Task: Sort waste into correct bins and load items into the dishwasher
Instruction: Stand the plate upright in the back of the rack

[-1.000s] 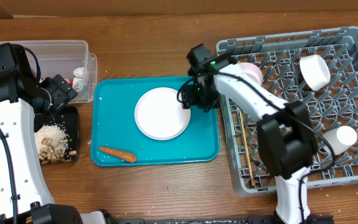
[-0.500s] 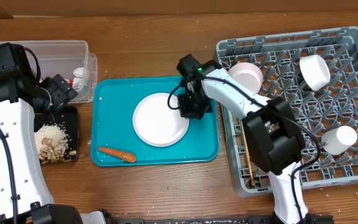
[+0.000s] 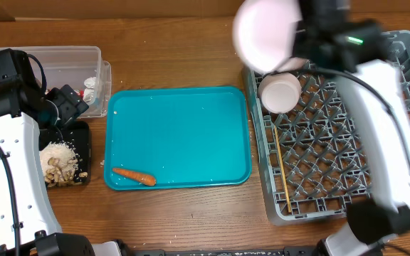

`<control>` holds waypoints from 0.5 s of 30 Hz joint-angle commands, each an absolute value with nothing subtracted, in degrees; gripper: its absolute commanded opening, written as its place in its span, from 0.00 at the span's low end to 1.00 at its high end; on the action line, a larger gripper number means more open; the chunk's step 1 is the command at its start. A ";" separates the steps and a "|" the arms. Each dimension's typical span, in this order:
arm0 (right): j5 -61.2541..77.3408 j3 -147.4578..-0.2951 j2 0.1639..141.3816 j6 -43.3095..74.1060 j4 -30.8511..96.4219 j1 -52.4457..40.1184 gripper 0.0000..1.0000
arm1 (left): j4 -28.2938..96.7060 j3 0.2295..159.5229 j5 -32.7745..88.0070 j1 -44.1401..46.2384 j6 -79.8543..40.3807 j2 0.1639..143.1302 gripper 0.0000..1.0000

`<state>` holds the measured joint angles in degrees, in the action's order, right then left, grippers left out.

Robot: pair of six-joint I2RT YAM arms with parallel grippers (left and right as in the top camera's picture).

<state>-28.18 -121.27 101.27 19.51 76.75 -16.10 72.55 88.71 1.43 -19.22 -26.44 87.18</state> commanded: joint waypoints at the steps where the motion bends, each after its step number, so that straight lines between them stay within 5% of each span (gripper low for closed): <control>1: -51.51 -120.79 101.65 25.76 81.36 -14.31 0.04 | 71.70 89.08 1.04 -19.46 -25.30 86.89 0.93; 4: -62.63 -117.38 101.75 34.41 84.40 -13.21 0.04 | 71.35 89.08 1.04 -19.46 -25.30 86.89 0.93; 15: -62.98 -93.27 101.80 40.75 76.66 -12.88 0.04 | 71.35 89.08 1.04 -19.46 -25.30 86.89 0.93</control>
<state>-59.79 -97.80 102.21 37.43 78.72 -12.95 71.35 88.71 1.43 -19.22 -26.44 87.18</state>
